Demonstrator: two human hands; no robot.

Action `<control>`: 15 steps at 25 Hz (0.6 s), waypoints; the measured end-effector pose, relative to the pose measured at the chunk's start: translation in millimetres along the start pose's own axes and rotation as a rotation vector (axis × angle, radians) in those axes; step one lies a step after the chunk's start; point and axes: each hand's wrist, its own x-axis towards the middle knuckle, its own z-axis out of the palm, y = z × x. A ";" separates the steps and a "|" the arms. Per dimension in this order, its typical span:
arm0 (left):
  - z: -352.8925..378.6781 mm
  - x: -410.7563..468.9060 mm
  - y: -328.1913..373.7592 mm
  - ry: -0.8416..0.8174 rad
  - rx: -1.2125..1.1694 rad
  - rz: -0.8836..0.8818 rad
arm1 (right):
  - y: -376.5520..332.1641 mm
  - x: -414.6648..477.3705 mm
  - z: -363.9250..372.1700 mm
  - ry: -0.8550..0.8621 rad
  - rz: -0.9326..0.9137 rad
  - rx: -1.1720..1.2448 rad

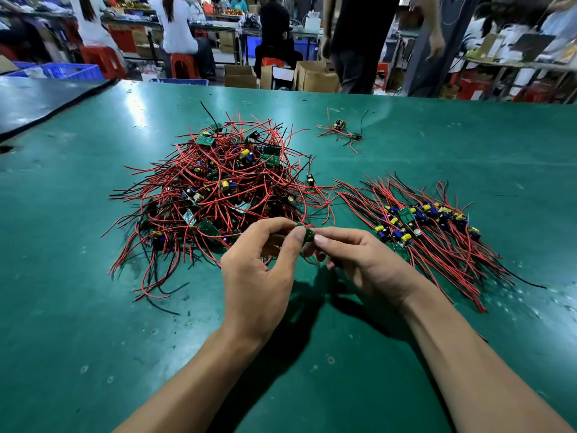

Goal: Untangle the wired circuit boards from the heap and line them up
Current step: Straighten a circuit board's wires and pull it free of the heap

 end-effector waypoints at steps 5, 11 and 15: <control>0.1 1.4 -4.1 -0.049 0.045 0.128 | 1.2 3.1 1.2 0.087 -0.118 -0.074; 3.0 3.5 -2.8 -0.074 -0.196 -0.267 | -4.6 -0.1 -0.1 0.067 -0.179 -0.162; 0.2 7.1 -2.8 -0.242 -0.560 -0.575 | -7.1 -2.3 -2.8 0.104 -0.154 -0.199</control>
